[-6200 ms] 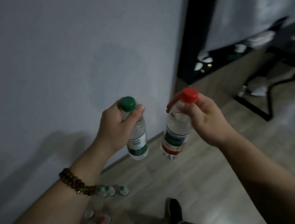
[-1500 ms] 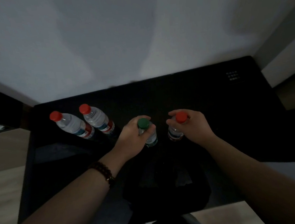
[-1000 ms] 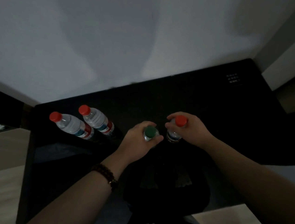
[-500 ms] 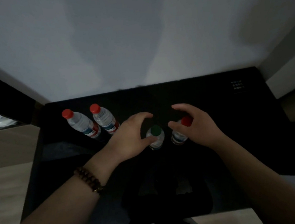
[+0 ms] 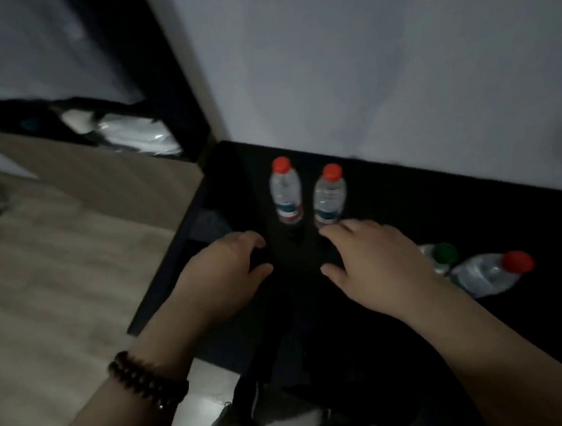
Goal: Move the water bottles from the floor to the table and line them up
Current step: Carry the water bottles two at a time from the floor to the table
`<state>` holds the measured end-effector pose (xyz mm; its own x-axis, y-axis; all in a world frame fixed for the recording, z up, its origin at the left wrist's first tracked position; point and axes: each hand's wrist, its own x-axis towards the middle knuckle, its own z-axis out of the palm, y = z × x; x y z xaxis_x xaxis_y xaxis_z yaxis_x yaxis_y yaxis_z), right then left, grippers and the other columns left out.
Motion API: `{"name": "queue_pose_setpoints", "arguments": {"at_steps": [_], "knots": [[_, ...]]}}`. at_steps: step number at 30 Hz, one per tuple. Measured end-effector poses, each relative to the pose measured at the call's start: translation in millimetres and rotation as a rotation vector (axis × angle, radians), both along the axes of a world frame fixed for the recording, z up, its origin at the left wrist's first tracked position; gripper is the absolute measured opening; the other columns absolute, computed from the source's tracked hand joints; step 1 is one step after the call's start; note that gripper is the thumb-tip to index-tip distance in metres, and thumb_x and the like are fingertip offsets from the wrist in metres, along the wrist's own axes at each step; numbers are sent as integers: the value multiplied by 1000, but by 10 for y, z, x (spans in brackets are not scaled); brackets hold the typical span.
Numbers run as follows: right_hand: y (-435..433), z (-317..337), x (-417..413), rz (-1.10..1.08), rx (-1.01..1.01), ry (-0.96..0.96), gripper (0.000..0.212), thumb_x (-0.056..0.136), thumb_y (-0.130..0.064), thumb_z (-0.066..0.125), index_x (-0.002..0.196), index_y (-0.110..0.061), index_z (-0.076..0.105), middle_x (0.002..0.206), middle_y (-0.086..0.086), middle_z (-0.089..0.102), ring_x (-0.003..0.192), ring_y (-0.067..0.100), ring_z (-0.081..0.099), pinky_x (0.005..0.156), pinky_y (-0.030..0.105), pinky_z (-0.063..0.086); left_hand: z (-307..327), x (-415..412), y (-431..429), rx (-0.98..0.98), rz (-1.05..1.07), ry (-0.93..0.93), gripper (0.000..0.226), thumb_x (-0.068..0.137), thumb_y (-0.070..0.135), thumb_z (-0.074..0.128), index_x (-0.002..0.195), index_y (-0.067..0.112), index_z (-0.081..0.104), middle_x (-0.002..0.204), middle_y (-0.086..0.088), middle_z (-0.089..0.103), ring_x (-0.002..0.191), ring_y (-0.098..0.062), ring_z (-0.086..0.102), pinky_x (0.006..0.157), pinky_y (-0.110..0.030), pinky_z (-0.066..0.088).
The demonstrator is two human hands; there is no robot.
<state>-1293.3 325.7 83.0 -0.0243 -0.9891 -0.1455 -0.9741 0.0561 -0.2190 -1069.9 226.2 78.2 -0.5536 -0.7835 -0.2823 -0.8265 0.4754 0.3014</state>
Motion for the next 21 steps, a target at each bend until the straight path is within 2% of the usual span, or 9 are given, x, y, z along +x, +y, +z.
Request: {"name": "queue_pose_setpoints", "arguments": {"at_steps": [2,6,10,12,14,18,21], "knots": [[-165,-113,390,82,78,-10,47,92,-54,61,131,-29,53,126,-3,62,111,22,62,86,42,53,-105,481,28,41,77,-41,47,95,50,64,136,29,55,133,4,62,117,-18,63,94,-34,52],[-518,-329,1321,181,193,-41,55,97,-51,59,145,-31,45,137,-3,58,118,22,60,88,40,53,-324,1600,105,109,245,-43,44,96,49,64,134,28,57,126,4,64,110,-17,64,92,-38,54],[-865,-492,2407,229,252,-83,56,99,-51,58,149,-32,43,139,-5,57,115,18,62,80,34,50,-498,2824,100,128,381,-16,39,97,49,62,129,26,60,121,2,67,102,-19,65,88,-35,55],[-1018,-567,3027,229,310,-110,53,99,-50,58,148,-32,46,138,-6,57,113,18,62,84,37,56,-594,3433,128,145,434,-11,42,99,50,60,133,25,59,126,2,66,105,-19,65,86,-27,50],[-1173,-645,3675,237,347,-149,48,99,-47,60,143,-30,53,135,-5,60,110,18,65,89,43,57,-693,4012,185,176,471,-5,42,100,49,58,135,25,58,129,2,65,109,-19,64,86,-27,48],[-1442,-758,4841,282,385,-248,41,97,-40,66,135,-24,63,131,-3,69,117,19,66,100,40,54,-779,5101,431,264,600,5,37,102,44,57,132,23,59,128,1,66,112,-21,64,90,-29,49],[-1689,-830,5519,329,396,-272,41,96,-40,68,133,-23,64,127,-6,71,117,18,67,100,40,54,-821,5817,525,273,757,28,37,101,44,58,131,23,60,126,2,67,110,-20,65,92,-30,52]]}}
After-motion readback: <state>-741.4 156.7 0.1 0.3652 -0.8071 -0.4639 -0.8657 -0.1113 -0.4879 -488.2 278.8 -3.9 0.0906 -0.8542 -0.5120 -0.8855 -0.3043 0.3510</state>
